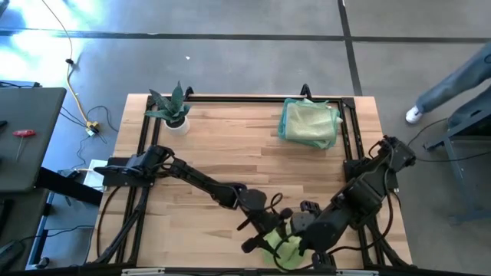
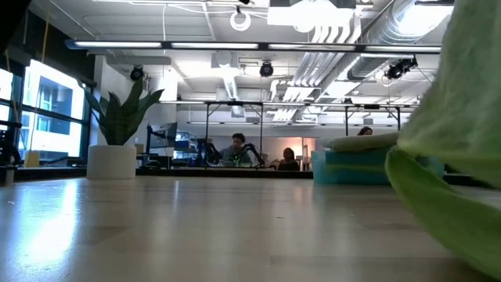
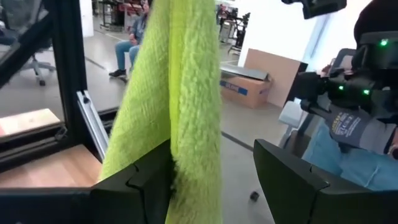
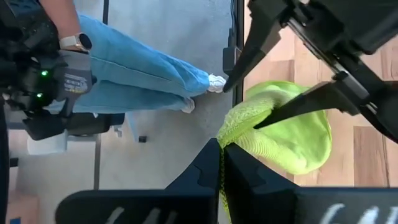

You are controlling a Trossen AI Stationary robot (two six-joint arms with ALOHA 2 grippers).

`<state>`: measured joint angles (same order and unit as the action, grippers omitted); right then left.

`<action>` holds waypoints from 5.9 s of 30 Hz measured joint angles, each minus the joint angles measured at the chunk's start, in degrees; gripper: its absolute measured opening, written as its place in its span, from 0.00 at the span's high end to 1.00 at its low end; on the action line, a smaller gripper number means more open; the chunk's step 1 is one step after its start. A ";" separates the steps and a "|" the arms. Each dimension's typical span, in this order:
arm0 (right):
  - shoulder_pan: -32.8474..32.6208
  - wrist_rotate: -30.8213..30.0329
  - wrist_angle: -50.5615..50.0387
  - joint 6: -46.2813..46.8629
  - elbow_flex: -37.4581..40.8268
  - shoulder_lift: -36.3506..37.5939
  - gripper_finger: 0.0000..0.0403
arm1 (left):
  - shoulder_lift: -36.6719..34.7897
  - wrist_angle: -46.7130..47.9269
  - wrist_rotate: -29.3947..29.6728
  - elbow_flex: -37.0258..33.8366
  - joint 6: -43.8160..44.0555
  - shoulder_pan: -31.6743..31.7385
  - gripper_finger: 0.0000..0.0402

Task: Fold microfiber towels
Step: Fold the light green microfiber cloth

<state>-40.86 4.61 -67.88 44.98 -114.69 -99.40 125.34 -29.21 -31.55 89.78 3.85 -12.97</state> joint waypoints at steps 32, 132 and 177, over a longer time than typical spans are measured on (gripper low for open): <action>-0.17 -2.61 -7.51 -2.00 0.00 4.22 1.00 | -0.07 16.37 0.52 0.00 3.72 0.07 0.98; 28.58 12.17 13.46 -58.33 33.03 -6.05 1.00 | -29.27 48.05 28.33 -32.81 38.00 -5.99 1.00; 51.13 10.99 21.04 -69.16 33.05 -12.87 1.00 | -29.35 65.18 29.77 -32.81 4.86 20.94 1.00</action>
<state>10.27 15.60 -46.84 -24.18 -81.65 -112.27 95.98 35.97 -1.78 56.97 8.71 7.97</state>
